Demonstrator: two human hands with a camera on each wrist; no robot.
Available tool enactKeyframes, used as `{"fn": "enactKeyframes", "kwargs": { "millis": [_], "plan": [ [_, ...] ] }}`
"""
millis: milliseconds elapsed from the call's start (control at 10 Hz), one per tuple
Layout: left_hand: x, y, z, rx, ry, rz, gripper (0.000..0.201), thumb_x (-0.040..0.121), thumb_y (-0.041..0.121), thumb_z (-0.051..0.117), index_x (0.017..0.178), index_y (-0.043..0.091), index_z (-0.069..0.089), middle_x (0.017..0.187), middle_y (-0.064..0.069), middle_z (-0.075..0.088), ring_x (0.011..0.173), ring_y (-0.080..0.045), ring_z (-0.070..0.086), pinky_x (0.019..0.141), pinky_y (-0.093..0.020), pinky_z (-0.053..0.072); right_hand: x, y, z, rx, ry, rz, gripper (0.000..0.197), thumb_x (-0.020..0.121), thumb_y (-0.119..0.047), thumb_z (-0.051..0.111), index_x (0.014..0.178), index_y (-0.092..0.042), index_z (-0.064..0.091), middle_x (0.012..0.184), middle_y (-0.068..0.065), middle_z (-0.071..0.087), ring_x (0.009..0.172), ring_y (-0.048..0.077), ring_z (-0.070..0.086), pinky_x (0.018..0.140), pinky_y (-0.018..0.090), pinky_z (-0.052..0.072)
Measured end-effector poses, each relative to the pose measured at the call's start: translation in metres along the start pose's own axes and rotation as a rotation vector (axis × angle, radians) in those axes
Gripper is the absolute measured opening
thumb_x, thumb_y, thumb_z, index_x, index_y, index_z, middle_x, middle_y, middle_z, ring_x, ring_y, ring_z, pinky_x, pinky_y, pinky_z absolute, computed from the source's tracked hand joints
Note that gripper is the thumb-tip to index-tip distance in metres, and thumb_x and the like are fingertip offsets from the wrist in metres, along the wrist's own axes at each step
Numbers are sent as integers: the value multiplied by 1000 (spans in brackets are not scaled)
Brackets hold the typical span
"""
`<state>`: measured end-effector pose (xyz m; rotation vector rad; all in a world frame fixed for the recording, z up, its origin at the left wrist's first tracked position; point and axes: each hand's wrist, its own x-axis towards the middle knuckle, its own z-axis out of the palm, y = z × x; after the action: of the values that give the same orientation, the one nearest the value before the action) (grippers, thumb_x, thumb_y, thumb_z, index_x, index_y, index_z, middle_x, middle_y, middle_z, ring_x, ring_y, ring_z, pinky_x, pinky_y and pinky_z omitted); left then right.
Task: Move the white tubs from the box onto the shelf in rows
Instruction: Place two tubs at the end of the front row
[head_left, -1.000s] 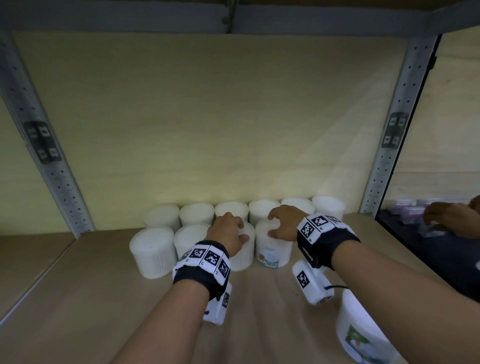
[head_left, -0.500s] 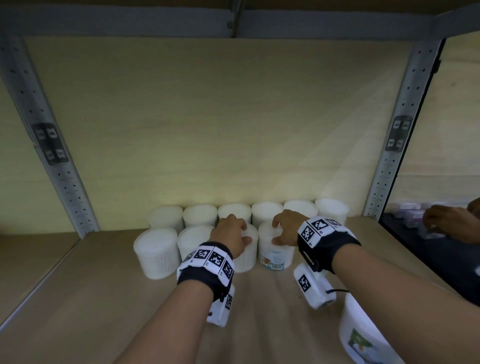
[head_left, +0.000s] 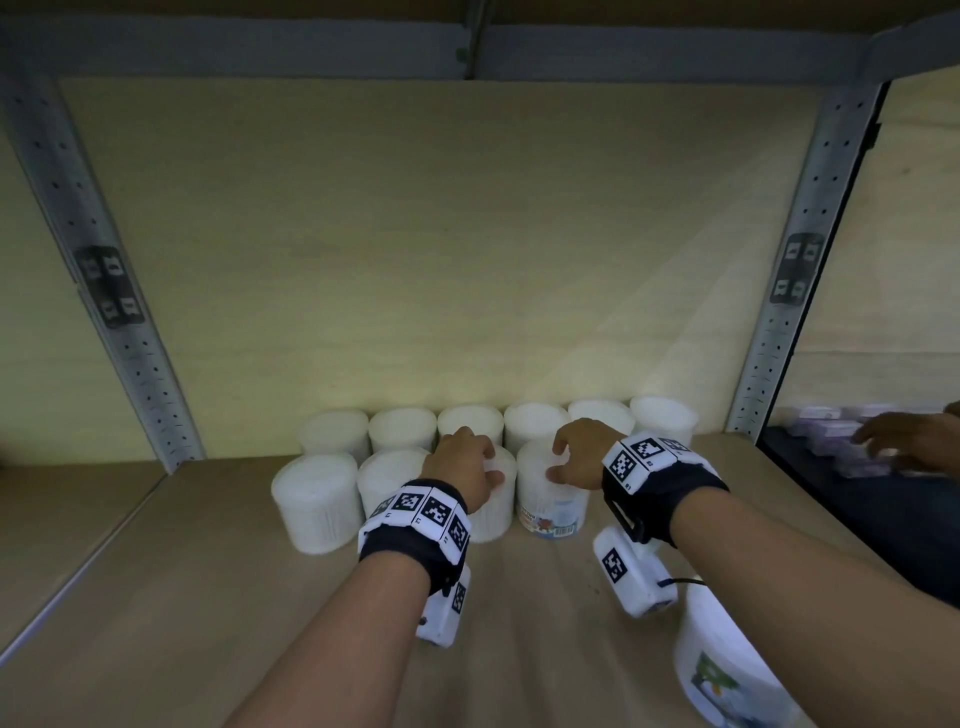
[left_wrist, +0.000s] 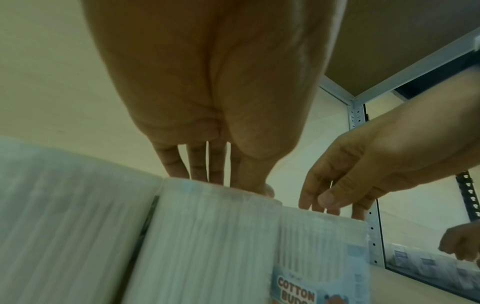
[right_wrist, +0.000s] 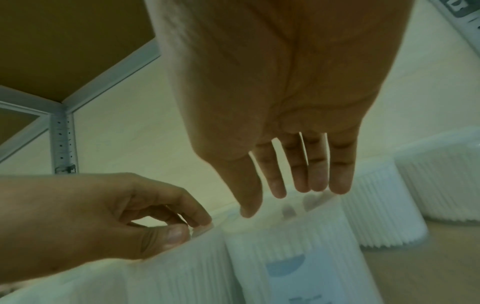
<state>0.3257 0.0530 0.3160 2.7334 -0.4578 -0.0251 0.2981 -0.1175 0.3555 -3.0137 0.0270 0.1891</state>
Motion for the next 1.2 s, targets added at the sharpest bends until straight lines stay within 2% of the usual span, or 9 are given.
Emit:
{"fn": "enactKeyframes", "kwargs": {
  "millis": [100, 300, 500, 600, 700, 800, 1100, 1200],
  "plan": [
    [0, 0, 0, -5, -4, -1, 41, 93, 33, 55, 129, 15, 51, 132, -8, 45, 125, -26, 42, 103, -41, 40, -1, -1, 3, -11, 2, 4, 49, 89, -38, 58, 128, -8, 55, 134, 10, 53, 120, 25, 55, 98, 31, 45],
    [1, 0, 1, -13, -4, -6, 40, 93, 33, 55, 128, 15, 51, 132, -8, 45, 125, -26, 43, 103, -41, 40, -2, 1, 2, -19, -9, -11, 49, 90, -34, 58, 133, -12, 51, 138, 7, 48, 124, 23, 50, 101, 29, 40],
    [0, 1, 0, -24, 5, -5, 40, 92, 32, 56, 128, 15, 52, 132, -7, 45, 124, -26, 43, 103, -42, 40, 0, 4, 1, 8, -40, -37, 47, 90, -6, 53, 136, -17, 50, 145, 4, 43, 130, 21, 46, 104, 25, 39],
    [0, 1, 0, -26, 5, 0, 40, 93, 32, 55, 128, 15, 52, 132, -7, 46, 125, -26, 43, 104, -42, 39, 1, 1, -1, 19, 18, -13, 42, 93, -15, 51, 135, -15, 51, 144, 6, 45, 129, 24, 47, 103, 26, 39],
    [-1, 0, 0, -18, 7, 2, 40, 93, 33, 55, 129, 15, 52, 132, -7, 46, 125, -26, 43, 103, -42, 39, 2, -5, 6, -36, 45, 39, 50, 92, -39, 53, 131, -10, 51, 137, 10, 50, 124, 27, 50, 104, 33, 40],
    [-1, 0, 1, -7, 5, 6, 41, 93, 33, 55, 129, 15, 51, 132, -8, 45, 125, -27, 42, 104, -42, 39, 4, -10, 14, -74, 45, 51, 58, 87, -49, 55, 128, -8, 52, 134, 12, 51, 120, 28, 52, 102, 35, 43],
    [0, -1, 1, -8, 5, 12, 40, 92, 33, 55, 128, 15, 52, 132, -7, 46, 125, -26, 42, 103, -42, 39, 5, -5, 7, -71, 8, 12, 57, 90, -42, 57, 134, -6, 50, 139, 11, 49, 125, 26, 51, 105, 33, 43],
    [-1, 0, 1, -5, 1, 13, 40, 93, 33, 55, 128, 15, 52, 132, -8, 45, 125, -26, 43, 103, -42, 40, 4, -5, 4, -59, -21, -5, 57, 91, -36, 58, 139, -9, 46, 143, 8, 46, 131, 24, 47, 109, 31, 39]
  ]
}}
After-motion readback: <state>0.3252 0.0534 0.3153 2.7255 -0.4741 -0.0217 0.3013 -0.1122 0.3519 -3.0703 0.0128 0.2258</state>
